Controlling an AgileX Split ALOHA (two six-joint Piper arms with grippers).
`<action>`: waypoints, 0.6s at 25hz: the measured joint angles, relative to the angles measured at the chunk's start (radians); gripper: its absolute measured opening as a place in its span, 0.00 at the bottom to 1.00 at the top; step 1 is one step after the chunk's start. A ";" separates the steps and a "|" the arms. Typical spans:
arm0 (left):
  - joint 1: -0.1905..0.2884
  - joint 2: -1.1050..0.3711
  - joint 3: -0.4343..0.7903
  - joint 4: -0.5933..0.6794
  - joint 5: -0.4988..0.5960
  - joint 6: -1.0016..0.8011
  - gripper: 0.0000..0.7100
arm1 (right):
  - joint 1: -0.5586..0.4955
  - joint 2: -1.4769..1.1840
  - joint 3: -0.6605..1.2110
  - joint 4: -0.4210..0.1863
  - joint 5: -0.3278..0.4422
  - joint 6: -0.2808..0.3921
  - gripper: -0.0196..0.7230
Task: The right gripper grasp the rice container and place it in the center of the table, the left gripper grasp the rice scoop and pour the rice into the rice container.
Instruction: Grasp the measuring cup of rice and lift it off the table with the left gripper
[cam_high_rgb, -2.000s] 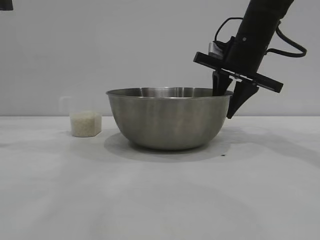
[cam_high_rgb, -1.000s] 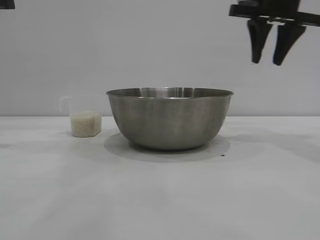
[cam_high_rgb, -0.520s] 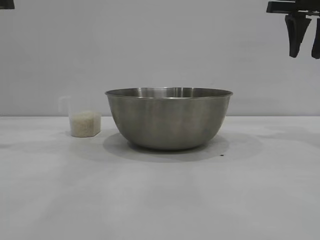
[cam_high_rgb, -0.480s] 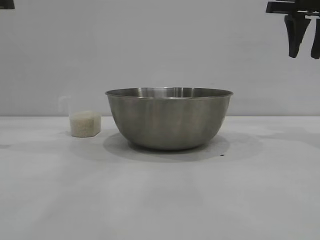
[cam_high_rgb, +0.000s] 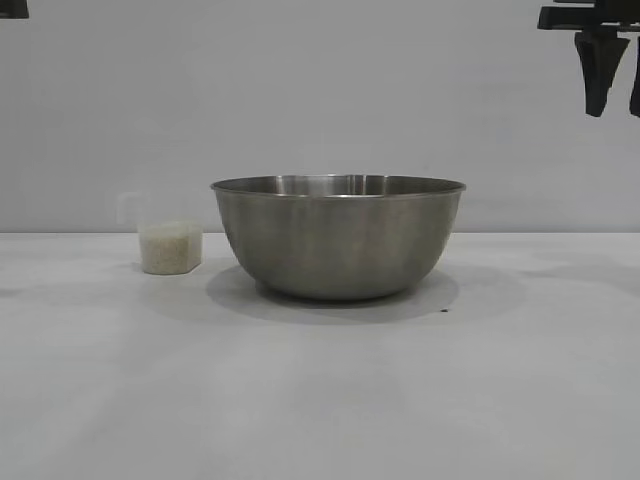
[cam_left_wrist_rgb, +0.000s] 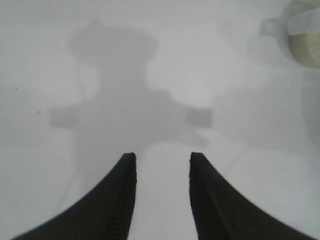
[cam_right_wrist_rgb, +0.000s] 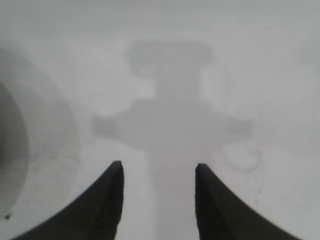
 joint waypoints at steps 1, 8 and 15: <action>0.000 0.000 0.000 0.000 0.000 0.000 0.38 | 0.000 0.000 0.000 0.000 0.000 0.000 0.39; 0.000 0.000 0.000 0.000 0.000 0.000 0.38 | 0.000 -0.105 0.093 0.000 0.000 0.000 0.39; 0.000 0.000 0.000 -0.002 0.002 0.000 0.38 | 0.000 -0.271 0.292 0.000 0.001 0.000 0.39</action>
